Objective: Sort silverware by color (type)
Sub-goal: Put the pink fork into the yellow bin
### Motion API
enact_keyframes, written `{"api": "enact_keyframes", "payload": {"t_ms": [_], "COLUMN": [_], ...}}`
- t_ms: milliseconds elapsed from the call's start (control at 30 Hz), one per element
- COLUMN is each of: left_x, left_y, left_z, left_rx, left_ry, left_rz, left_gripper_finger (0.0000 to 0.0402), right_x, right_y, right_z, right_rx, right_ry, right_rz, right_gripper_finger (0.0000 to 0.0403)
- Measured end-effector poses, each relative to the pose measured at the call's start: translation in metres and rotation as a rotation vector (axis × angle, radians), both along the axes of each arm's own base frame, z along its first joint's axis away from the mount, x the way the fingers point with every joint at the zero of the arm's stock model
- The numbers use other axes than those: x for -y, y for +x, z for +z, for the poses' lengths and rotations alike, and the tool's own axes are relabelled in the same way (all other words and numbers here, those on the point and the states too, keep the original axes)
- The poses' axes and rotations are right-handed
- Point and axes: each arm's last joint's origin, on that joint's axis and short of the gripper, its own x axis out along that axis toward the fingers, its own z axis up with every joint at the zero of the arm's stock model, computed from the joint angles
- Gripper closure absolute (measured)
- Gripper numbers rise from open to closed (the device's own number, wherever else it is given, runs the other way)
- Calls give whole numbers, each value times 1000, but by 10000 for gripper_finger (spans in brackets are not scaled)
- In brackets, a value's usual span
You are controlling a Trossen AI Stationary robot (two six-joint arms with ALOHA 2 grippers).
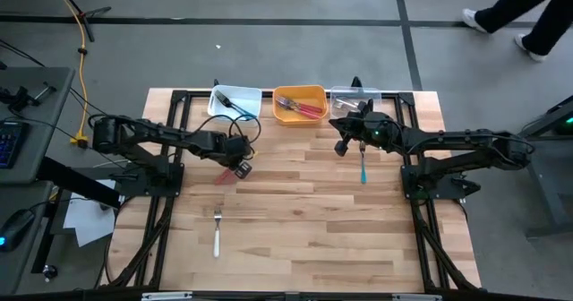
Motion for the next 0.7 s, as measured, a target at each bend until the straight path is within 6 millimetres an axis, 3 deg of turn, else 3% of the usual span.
{"api": "enact_keyframes", "payload": {"t_ms": [67, 200, 500, 700], "left_x": [1, -1, -10, -25], "left_y": [-2, 5, 19, 20], "left_z": [4, 21, 37, 53], "left_rx": [15, 171, 874, 1204], "left_ry": [6, 63, 261, 419], "left_rz": [-19, -49, -31, -2], "left_gripper_finger": [386, 387, 397, 400], "right_x": [0, 0, -3, -7], "right_y": [0, 0, 2, 21], "right_z": [0, -1, -1, -1], "right_rx": [-1, -3, 26, 196], "right_ry": [0, 13, 88, 169], "right_rz": [0, 12, 90, 180], "right_gripper_finger": [403, 403, 402, 376]}}
